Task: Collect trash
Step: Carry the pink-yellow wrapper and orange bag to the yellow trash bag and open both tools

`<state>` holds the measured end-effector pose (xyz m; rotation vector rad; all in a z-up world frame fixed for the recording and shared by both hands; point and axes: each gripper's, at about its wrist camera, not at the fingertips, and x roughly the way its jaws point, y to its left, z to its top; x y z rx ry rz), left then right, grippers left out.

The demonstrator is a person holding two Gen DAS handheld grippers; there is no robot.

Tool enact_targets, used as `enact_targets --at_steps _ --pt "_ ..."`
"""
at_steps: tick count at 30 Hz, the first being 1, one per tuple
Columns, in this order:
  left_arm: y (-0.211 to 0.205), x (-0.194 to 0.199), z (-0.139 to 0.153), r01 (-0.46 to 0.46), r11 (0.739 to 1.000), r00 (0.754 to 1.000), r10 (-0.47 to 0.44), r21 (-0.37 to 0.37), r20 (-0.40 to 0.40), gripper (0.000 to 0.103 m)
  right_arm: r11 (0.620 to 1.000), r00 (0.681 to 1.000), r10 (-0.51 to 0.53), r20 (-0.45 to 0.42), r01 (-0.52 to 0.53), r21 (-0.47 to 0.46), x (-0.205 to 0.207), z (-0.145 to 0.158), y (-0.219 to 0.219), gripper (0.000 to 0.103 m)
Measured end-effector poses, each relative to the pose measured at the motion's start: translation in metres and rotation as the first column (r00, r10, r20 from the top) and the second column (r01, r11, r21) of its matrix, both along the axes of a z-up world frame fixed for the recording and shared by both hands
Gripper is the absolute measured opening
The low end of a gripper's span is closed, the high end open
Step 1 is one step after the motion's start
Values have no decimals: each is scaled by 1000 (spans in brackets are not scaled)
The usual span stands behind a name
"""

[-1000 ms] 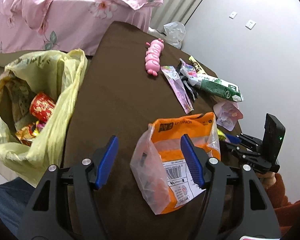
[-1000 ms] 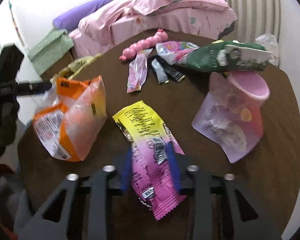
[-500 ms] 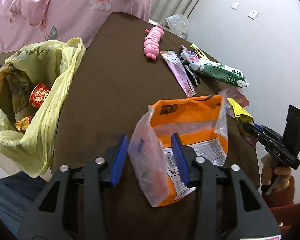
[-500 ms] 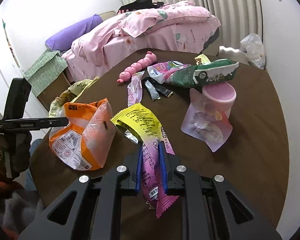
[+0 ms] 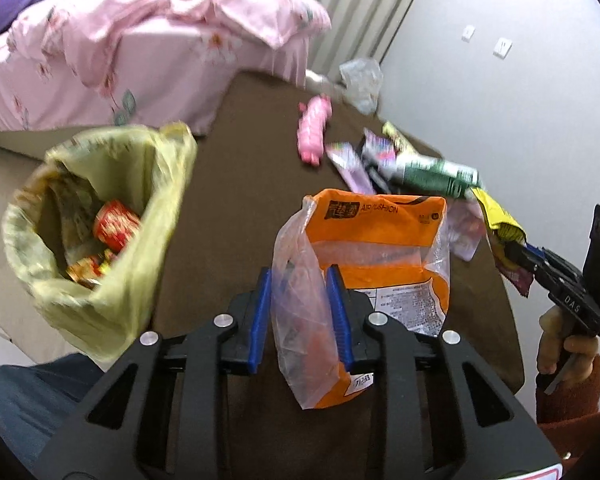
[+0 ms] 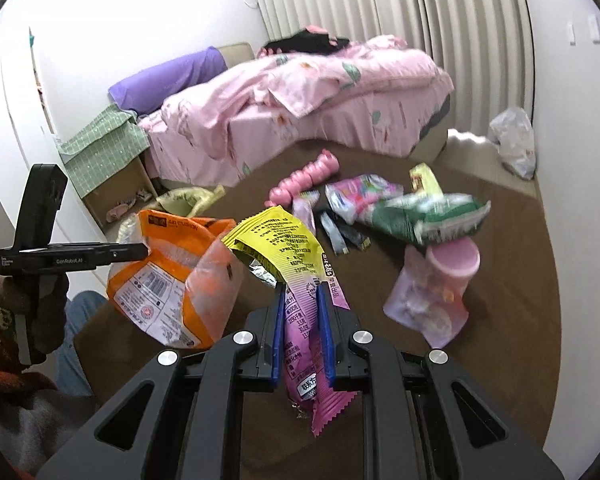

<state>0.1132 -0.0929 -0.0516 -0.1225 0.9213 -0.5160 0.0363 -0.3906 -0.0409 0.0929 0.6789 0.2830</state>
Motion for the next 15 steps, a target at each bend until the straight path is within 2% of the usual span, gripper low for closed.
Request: enact_targets --at_steps 8,15 --pt "39 -7 38 -87 996 992 88 -20 92 27 998 993 59 97 -57 -32 1 38 30 16" --pt "85 -11 62 -178 984 972 180 -28 153 27 986 977 154 150 -142 -88 13 67 77 16"
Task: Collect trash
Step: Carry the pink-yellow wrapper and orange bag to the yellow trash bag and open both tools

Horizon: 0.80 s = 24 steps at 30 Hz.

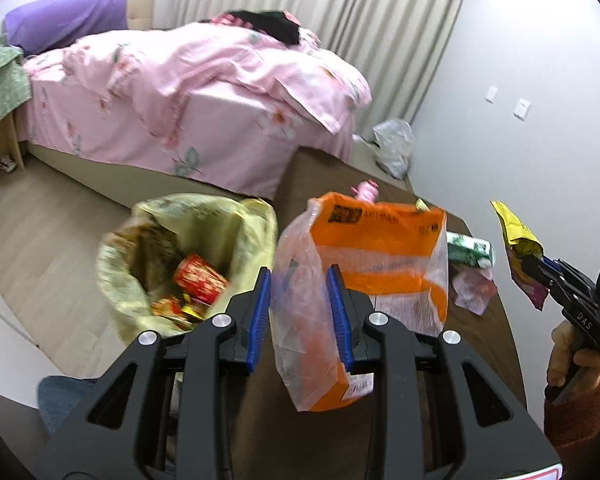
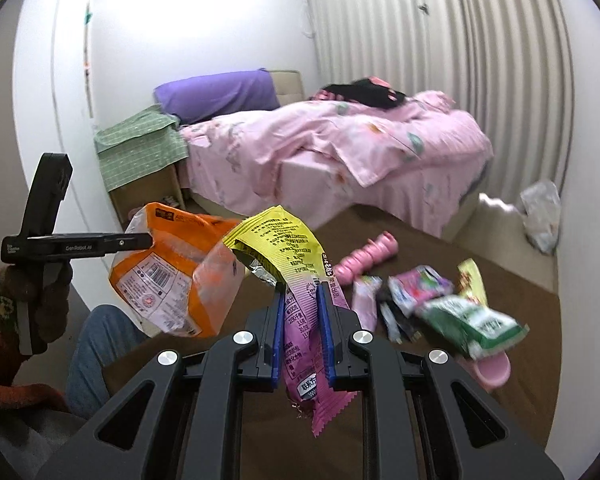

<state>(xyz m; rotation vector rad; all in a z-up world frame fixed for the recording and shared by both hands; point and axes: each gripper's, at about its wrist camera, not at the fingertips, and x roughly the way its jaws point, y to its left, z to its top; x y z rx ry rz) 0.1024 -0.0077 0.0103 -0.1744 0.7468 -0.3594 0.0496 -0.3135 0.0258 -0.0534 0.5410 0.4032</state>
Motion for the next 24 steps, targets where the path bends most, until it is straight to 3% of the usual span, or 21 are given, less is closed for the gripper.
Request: enact_targets --at_steps 6,13,20,24 --pt "50 2 14 -108 994 993 107 1 51 27 996 996 90 24 -90 -15 17 15 42 16" --pt "102 21 19 -241 970 965 241 -15 106 27 981 981 191 16 -190 -39 57 28 89 16" --pt "130 54 -7 -345 939 936 345 -15 70 27 958 957 286 -53 -288 -21 112 16 134 16" --pt "130 84 -40 -359 932 933 360 -45 19 27 939 932 344 -116 -342 37 149 -5 164 16"
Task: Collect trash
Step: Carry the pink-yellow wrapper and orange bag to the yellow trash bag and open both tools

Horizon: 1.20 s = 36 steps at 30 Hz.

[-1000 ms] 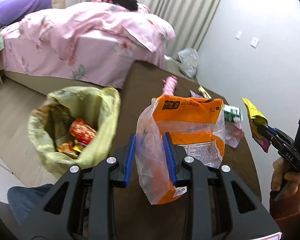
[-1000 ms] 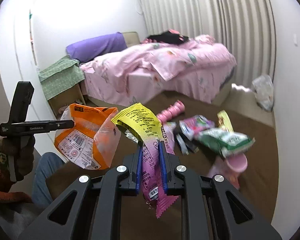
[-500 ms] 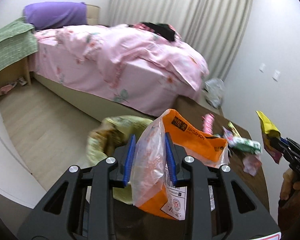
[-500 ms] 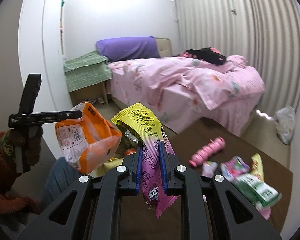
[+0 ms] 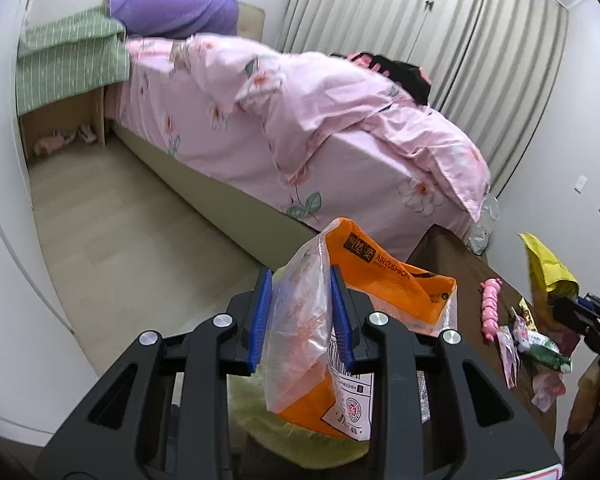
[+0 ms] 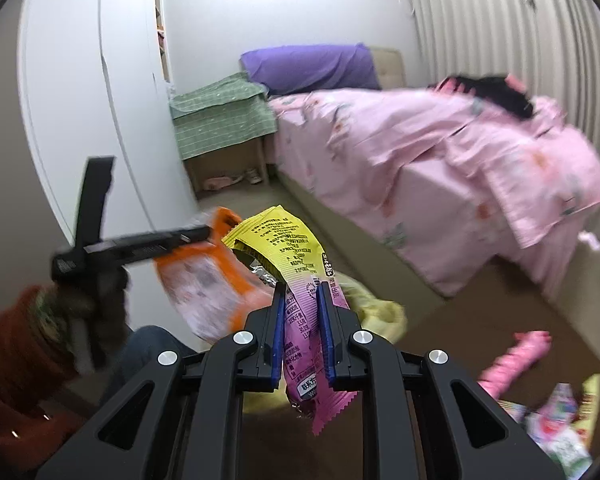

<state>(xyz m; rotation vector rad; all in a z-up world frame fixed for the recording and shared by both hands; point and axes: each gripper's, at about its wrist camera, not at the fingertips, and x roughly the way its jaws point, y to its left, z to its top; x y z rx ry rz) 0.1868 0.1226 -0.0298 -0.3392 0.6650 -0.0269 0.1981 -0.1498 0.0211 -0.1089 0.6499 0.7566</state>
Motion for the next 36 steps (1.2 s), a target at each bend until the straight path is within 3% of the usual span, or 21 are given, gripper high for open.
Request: enact_targets --at_steps 10,15,24,32,36 --pt "-2 38 -76 43 998 995 -48 -53 -93 27 997 971 48 -236 -63 -54 84 -88 68 16" --pt "0 36 -98 96 994 982 -103 -48 -159 27 984 946 51 -320 -102 -146 105 -129 89 16" --pt "-10 48 -106 163 985 971 -169 -49 -171 27 954 956 36 -291 -120 -274 103 -153 88 16" --pt "-22 54 -111 200 978 960 -208 -61 -189 27 945 963 37 -266 -120 -303 98 -154 75 16" --pt "-10 53 -105 186 974 963 -208 -131 -174 39 941 967 49 -250 -128 -314 94 -154 81 16"
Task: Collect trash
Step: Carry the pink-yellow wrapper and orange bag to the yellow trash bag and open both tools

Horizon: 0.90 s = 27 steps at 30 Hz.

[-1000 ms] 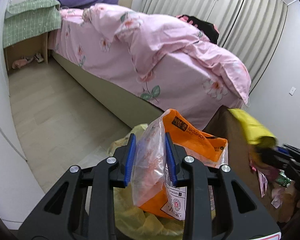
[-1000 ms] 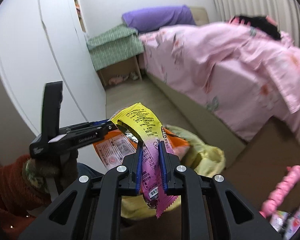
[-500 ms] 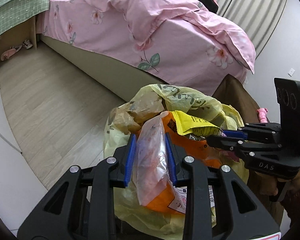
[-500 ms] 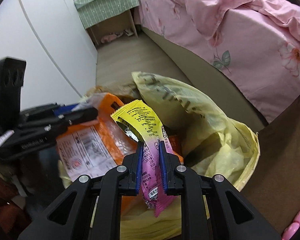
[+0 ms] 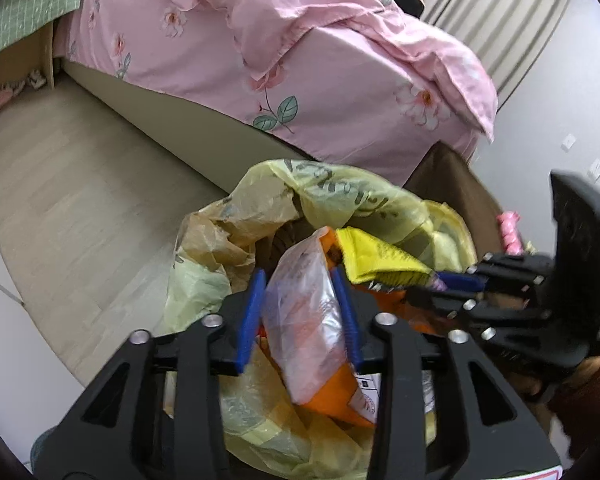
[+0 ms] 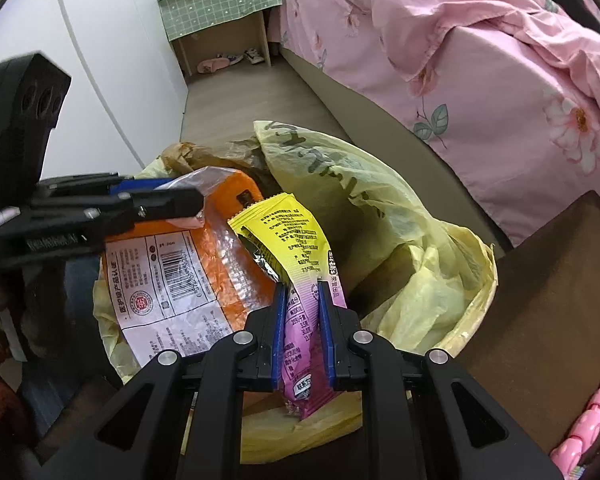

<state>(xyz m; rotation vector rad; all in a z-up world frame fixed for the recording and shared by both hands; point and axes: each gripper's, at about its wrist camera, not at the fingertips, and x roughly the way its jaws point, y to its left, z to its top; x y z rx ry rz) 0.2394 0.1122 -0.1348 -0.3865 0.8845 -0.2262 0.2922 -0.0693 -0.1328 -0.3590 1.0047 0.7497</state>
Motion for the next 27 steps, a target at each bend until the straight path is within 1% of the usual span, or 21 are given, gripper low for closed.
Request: enact_targets --at_steps 2,3,4,5,7,8,10,11,15,17,20,23,25,27 --pt "7 -1 7 -14 1000 1000 14 -15 11 43 1000 1000 4 3 -4 3 -1 1 3 17" --pt "11 -2 11 -27 1000 999 27 -16 19 46 1000 1000 6 5 -6 0 -2 1 5 20" --pt "15 -4 16 -45 999 999 45 -18 28 49 1000 1000 7 4 -7 -2 -3 1 7 27" --pt "18 -5 20 -60 998 997 61 -20 37 50 1000 1000 10 -1 -10 1 -4 2 8 30" --pt "26 -8 31 -102 995 993 102 -16 63 54 1000 1000 13 2 -13 5 -8 4 9 32" --pt "29 -9 35 -119 993 990 120 -11 70 54 1000 1000 13 4 -13 8 -9 6 9 33" --pt "35 -13 42 -151 989 985 151 -5 81 54 1000 1000 12 9 -12 20 -13 11 8 39" --pt "36 -14 45 -160 987 983 160 -4 85 54 999 1000 10 12 -11 30 -15 16 5 40" --pt "37 -24 59 -187 982 975 184 9 122 55 998 999 -5 53 2 56 -30 35 -6 40" --pt "32 -28 66 -183 983 974 178 20 136 55 998 996 -26 90 21 60 -42 47 -18 40" --pt "18 -33 74 -155 987 978 148 36 149 56 996 992 -59 112 51 75 -55 59 -38 40" --pt "-2 -36 80 -110 993 983 100 52 157 56 990 985 -111 131 99 96 -71 71 -70 40" --pt "-19 -37 83 -71 996 985 60 62 160 56 985 976 -155 153 140 104 -81 79 -93 40" --pt "-36 -38 85 -34 997 986 22 71 163 57 977 959 -206 194 193 88 -94 85 -120 40"
